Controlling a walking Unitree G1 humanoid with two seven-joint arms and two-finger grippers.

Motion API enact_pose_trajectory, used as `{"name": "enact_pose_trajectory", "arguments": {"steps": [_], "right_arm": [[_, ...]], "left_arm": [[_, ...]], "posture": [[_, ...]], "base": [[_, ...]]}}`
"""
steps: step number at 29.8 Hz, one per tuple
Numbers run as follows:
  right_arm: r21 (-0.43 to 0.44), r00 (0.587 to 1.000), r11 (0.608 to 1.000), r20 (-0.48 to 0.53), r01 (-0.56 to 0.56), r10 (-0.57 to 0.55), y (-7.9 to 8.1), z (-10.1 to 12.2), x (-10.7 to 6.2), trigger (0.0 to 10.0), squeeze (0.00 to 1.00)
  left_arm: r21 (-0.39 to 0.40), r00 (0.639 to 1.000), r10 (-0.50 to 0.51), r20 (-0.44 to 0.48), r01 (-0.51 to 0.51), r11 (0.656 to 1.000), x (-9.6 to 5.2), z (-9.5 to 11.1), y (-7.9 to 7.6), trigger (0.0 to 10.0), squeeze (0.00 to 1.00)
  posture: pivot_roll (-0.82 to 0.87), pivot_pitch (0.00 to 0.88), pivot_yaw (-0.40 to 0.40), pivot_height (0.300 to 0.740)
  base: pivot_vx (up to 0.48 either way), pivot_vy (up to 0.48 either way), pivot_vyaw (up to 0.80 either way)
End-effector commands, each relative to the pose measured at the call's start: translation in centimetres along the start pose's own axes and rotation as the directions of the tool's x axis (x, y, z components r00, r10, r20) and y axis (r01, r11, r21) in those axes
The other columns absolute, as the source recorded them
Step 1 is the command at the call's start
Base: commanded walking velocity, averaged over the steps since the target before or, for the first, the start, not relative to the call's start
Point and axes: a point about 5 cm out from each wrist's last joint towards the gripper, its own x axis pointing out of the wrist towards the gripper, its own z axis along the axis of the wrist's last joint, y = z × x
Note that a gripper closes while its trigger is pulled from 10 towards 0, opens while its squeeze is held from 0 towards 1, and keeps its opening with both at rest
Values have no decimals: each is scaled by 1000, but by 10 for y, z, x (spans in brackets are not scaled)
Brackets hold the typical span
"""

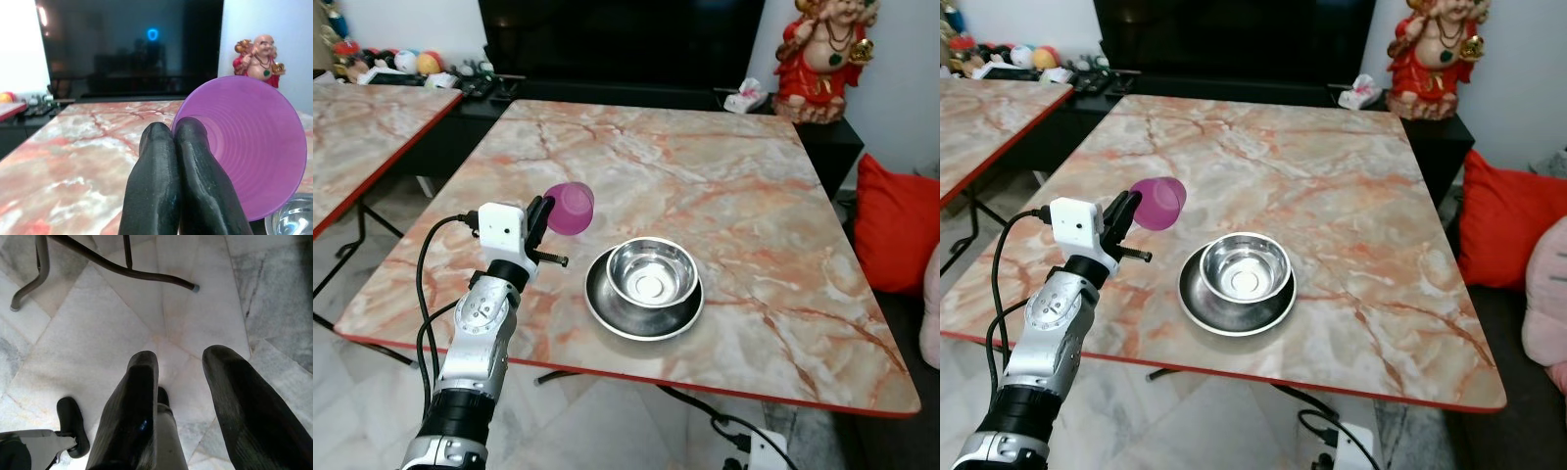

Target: Setting the table

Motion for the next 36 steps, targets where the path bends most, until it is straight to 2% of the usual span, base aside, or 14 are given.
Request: {"name": "enact_pose_trajectory", "arguments": {"steps": [1, 3, 4, 6, 7, 9, 10, 12, 16, 19, 21, 24, 26, 36], "right_arm": [[0, 1000, 1000, -3, 7, -7, -2, -1, 0, 10000, 0], [-1, 1000, 1000, -3, 6, -6, -2, -1, 0, 10000, 0], [-2, 1000, 1000, -3, 6, -6, -2, -1, 0, 10000, 0], [-4, 1000, 1000, -4, 5, -5, -2, -1, 0, 10000, 0], [-4, 1000, 1000, -4, 5, -5, -2, -1, 0, 10000, 0], [-6, 1000, 1000, -5, 4, -4, -2, -1, 0, 10000, 0], [-8, 1000, 1000, -5, 3, -3, -2, -1, 0, 10000, 0], [-9, 1000, 1000, -6, 3, -3, -2, -1, 0, 10000, 0], [-13, 1000, 1000, -7, 0, -1, -2, -1, 0, 10000, 0], [-13, 1000, 1000, -8, 1, -1, -2, -1, 0, 10000, 0], [-15, 1000, 1000, -10, 0, 0, -1, -1, 0, 10000, 0], [-17, 1000, 1000, -14, -3, 3, 0, -1, 0, 10000, 0], [-16, 1000, 1000, -14, -4, 4, 0, -1, 0, 10000, 0], [-4, 1000, 1000, -18, 6, -6, 0, -2, 0, 10000, 0]], "left_arm": [[-43, 1000, 10, -12, -11, 999, 3, 1, 2, 10000, 0], [-59, 1000, 16, -16, -17, 998, 4, 1, 3, 10000, 0], [-103, 999, 24, -44, -28, 994, 6, -1, 5, 10000, 0], [-102, 991, 10, -133, -24, 994, 11, -8, 7, 10000, 0], [-102, 991, 10, -133, -24, 994, 11, -8, 7, 10000, 0], [-136, 989, 0, -147, -20, 990, 17, -5, 6, 10000, 0], [-115, 984, 1, -178, -22, 993, 23, -4, 6, 10000, 0], [-107, 983, 1, -185, -22, 994, 24, -4, 6, 10000, 0], [-144, 961, -1, -276, -40, 989, 42, 2, 6, 10000, 0], [-146, 956, -6, -293, -39, 989, 45, 3, 5, 10000, 0], [-104, 944, 2, -330, -38, 994, 49, 2, 3, 10000, 0], [-156, 911, 33, -412, -106, 982, 52, -8, 1, 10000, 0], [-176, 900, 39, -434, -127, 976, 54, -10, 0, 10000, 0], [-165, 855, 55, -515, -162, 973, 57, -17, -6, 10000, 0]], "posture": [[55, 0, -19, 740], [55, 0, -19, 740], [57, 0, -20, 740], [58, 0, -20, 740], [58, 0, -20, 740], [59, 0, -18, 740], [59, 0, -18, 740], [59, 0, -18, 740], [57, 0, -14, 740], [58, 0, -13, 740], [59, 0, -11, 740], [55, 0, -6, 740], [56, 0, -6, 740], [54, 0, -2, 740]], "base": [[0, 0, 0], [0, 0, 0], [0, 0, 0], [0, 0, 0], [0, 0, 0], [0, 0, 0], [0, 0, 0], [0, 0, 0], [0, 0, 0], [0, 0, 0], [0, 0, 0], [0, 0, 0], [0, 0, 0], [0, 0, 0]]}}
